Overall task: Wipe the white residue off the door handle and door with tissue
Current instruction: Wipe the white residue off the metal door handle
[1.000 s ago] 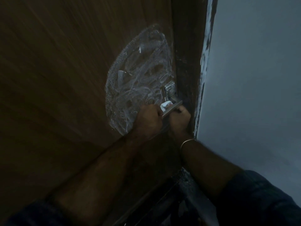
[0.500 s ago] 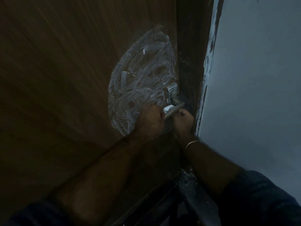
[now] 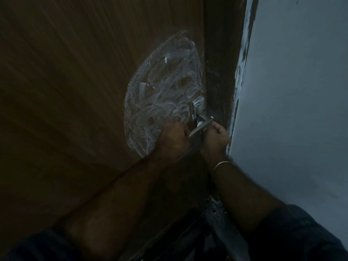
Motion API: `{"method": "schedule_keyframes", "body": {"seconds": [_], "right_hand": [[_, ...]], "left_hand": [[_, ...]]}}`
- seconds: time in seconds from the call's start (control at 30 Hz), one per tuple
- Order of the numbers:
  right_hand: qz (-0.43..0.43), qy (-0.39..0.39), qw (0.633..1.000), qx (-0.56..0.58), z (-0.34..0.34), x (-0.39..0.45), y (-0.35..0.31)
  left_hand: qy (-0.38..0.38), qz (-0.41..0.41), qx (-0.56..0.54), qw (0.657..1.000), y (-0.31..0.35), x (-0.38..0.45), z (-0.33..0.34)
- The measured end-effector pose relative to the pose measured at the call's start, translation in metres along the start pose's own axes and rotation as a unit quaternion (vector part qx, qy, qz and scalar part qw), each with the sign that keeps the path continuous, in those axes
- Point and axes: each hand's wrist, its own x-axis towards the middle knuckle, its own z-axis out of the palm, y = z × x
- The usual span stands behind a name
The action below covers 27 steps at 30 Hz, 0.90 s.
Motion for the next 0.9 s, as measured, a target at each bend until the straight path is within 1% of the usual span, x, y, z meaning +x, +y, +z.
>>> {"method": "schedule_keyframes", "body": {"seconds": [0.07,0.13,0.23,0.37,0.47,0.53,0.6,0.7,0.8,0.9], "right_hand": [[-0.031,0.011,0.996,-0.084,0.000,-0.006,0.003],[-0.059,-0.004,0.985,-0.162,-0.004,-0.004,0.006],[-0.079,-0.034,0.975,-0.204,-0.006,0.001,0.001],[-0.142,-0.052,0.949,-0.278,-0.008,0.002,0.002],[-0.136,-0.088,0.947,-0.278,-0.013,0.009,-0.001],[-0.151,-0.104,0.944,-0.276,-0.016,0.011,-0.003],[-0.173,-0.122,0.932,-0.294,-0.020,0.013,-0.003],[-0.183,-0.158,0.910,-0.337,-0.025,0.017,-0.003],[-0.189,-0.191,0.900,-0.343,-0.027,0.015,-0.007],[-0.214,-0.193,0.891,-0.350,-0.026,0.014,-0.008]], "left_hand": [[-0.002,-0.002,0.001,1.000,0.000,0.000,0.001],[0.001,-0.001,0.000,1.000,0.000,0.001,0.002],[0.009,0.001,-0.003,1.000,-0.003,0.003,0.004],[0.016,0.011,0.001,1.000,-0.005,0.004,0.007],[0.019,0.017,0.000,1.000,-0.007,0.004,0.006],[0.019,0.028,0.001,0.999,-0.007,0.003,0.006],[0.018,0.026,0.007,0.999,-0.007,0.003,0.006],[0.009,0.002,0.003,1.000,-0.005,0.004,0.006],[0.009,0.002,0.004,1.000,-0.001,0.001,0.005],[0.011,0.004,0.006,1.000,0.002,-0.002,0.003]]}}
